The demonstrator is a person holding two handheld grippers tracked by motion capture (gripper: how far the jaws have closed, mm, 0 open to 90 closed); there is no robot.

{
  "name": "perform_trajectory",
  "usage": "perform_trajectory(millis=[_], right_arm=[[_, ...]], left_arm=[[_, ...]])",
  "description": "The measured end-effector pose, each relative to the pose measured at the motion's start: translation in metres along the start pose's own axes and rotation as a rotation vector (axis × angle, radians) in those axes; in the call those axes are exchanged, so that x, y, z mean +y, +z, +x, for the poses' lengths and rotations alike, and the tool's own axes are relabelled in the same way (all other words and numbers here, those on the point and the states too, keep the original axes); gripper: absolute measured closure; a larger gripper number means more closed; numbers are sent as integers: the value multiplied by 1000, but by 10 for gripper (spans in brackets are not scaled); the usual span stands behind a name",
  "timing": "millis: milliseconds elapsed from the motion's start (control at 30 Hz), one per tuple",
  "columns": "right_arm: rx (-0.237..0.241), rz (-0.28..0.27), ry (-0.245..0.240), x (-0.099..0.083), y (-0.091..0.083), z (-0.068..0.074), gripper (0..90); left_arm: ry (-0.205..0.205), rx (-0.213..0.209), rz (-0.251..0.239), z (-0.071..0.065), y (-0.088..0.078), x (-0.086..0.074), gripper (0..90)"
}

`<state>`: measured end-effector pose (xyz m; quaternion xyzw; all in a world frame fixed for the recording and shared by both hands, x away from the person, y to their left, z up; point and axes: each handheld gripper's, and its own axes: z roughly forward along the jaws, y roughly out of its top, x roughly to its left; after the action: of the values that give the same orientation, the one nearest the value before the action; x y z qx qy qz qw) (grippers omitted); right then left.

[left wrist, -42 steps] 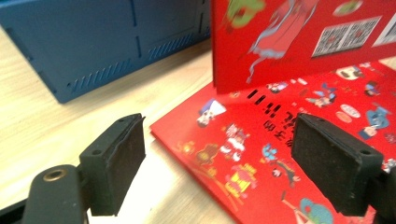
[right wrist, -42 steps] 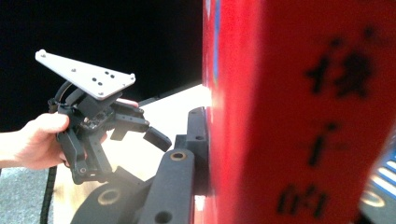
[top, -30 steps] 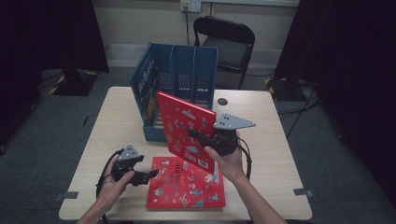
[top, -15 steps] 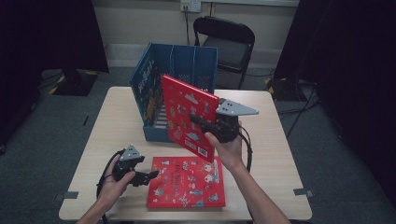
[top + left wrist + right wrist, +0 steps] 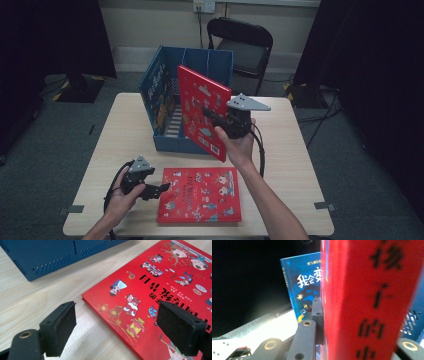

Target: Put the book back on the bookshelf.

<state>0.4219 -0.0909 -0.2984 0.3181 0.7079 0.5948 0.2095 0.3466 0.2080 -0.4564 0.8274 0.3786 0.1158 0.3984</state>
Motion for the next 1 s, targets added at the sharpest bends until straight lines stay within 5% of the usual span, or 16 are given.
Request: perform_trajectory(millis=[133,1000], right_arm=[[-4,14,12,1,12,-3,805],[-219,62,39,9,72,-16,805]], left_arm=[[-14,2,5,-1,3,0,168],[12,-12,21,-4,5,-1,188]])
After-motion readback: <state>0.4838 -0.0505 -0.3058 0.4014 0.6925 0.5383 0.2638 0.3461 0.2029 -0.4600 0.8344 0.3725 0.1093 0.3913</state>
